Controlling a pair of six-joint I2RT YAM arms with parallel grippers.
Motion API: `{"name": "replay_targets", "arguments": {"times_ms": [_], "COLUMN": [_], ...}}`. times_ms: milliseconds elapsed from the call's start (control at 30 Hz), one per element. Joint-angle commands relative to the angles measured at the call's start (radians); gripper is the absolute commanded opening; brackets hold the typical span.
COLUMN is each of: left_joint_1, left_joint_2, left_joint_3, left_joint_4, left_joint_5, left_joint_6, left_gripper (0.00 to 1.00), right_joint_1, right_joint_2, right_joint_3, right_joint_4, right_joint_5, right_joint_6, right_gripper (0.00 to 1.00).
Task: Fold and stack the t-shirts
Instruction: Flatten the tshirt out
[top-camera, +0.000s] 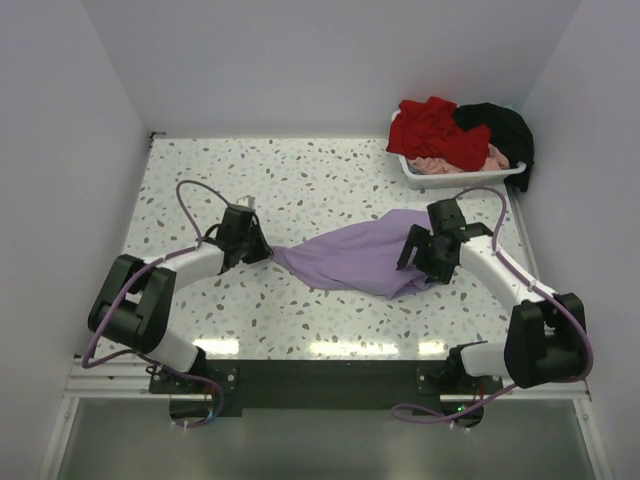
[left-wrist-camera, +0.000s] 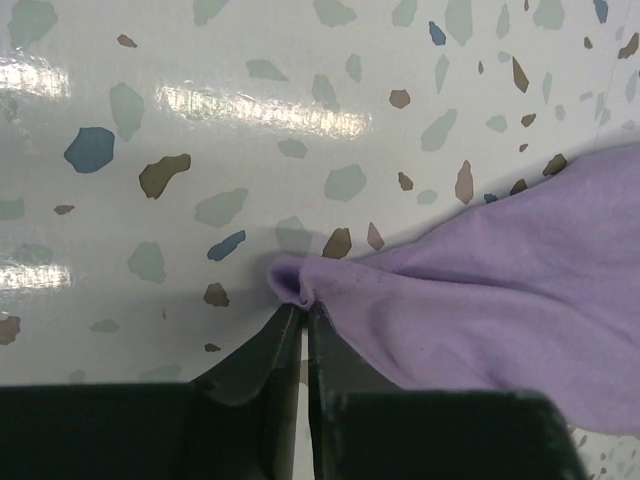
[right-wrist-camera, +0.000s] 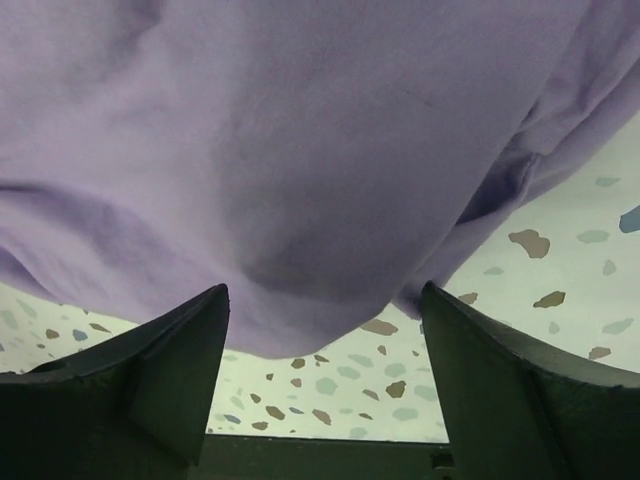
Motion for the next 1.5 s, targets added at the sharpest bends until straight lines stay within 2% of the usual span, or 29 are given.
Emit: {"name": "replay_targets", "arguments": {"times_ms": [0, 33, 100, 133, 200, 233, 267, 433, 633, 767, 1067, 1200, 1333, 1400, 1433, 1467], "left_joint_1": [0.007, 0.007, 0.010, 0.016, 0.026, 0.036, 0.042, 0.114, 0.210, 0.210, 0.210, 0.210, 0.210, 0.210, 0.210, 0.210], "left_joint_2": [0.003, 0.001, -0.005, -0.011, -0.046, -0.061, -0.080, -0.265, -0.471, -0.581, -0.805, -0.870, -0.890, -0.893, -0.896, -0.894], "left_joint_3": [0.012, 0.015, 0.023, 0.026, 0.038, 0.044, 0.059, 0.136, 0.247, 0.300, 0.375, 0.403, 0.356, 0.313, 0.267, 0.245], "left_joint_4": [0.074, 0.076, 0.079, 0.082, 0.090, 0.090, 0.085, 0.027, -0.059, -0.061, -0.145, -0.200, -0.292, -0.343, -0.359, -0.396], "left_joint_5": [0.021, 0.023, 0.031, 0.037, 0.046, 0.048, 0.045, 0.014, 0.034, 0.104, 0.126, 0.111, 0.074, 0.040, 0.023, -0.016], "left_joint_6": [0.012, 0.007, 0.001, -0.002, -0.013, -0.017, -0.020, -0.013, 0.023, 0.040, 0.049, 0.053, 0.043, 0.038, 0.024, 0.021], "left_gripper": [0.06, 0.02, 0.00, 0.00, 0.00, 0.00, 0.00, 0.00, 0.00, 0.00, 0.00, 0.00, 0.00, 0.00, 0.00, 0.00], "right_joint_1": [-0.016, -0.022, -0.027, -0.031, -0.037, -0.043, -0.048, -0.083, -0.091, -0.091, -0.091, -0.090, -0.082, -0.051, -0.003, 0.024], "right_joint_2": [0.026, 0.035, 0.055, 0.059, 0.067, 0.067, 0.062, 0.000, -0.046, -0.062, -0.105, -0.074, 0.010, 0.061, 0.134, 0.172], "right_joint_3": [-0.016, -0.019, -0.017, -0.014, 0.010, 0.024, 0.059, 0.219, 0.559, 0.809, 1.148, 1.209, 1.097, 1.049, 1.028, 1.029], "right_joint_4": [0.025, 0.032, 0.048, 0.050, 0.046, 0.036, 0.024, -0.085, -0.244, -0.303, -0.333, -0.275, -0.166, -0.102, -0.087, -0.082], "right_joint_5": [0.013, 0.001, -0.005, -0.005, -0.001, 0.002, 0.005, -0.018, 0.028, 0.059, 0.067, 0.004, -0.115, -0.111, -0.073, -0.053], "right_joint_6": [-0.011, -0.012, -0.017, -0.023, -0.032, -0.040, -0.043, -0.049, -0.102, -0.158, -0.247, -0.250, -0.189, -0.179, -0.198, -0.210], "right_gripper": [0.79, 0.70, 0.59, 0.42, 0.22, 0.07, 0.01, 0.00, 0.00, 0.00, 0.00, 0.00, 0.00, 0.00, 0.19, 0.32]}}
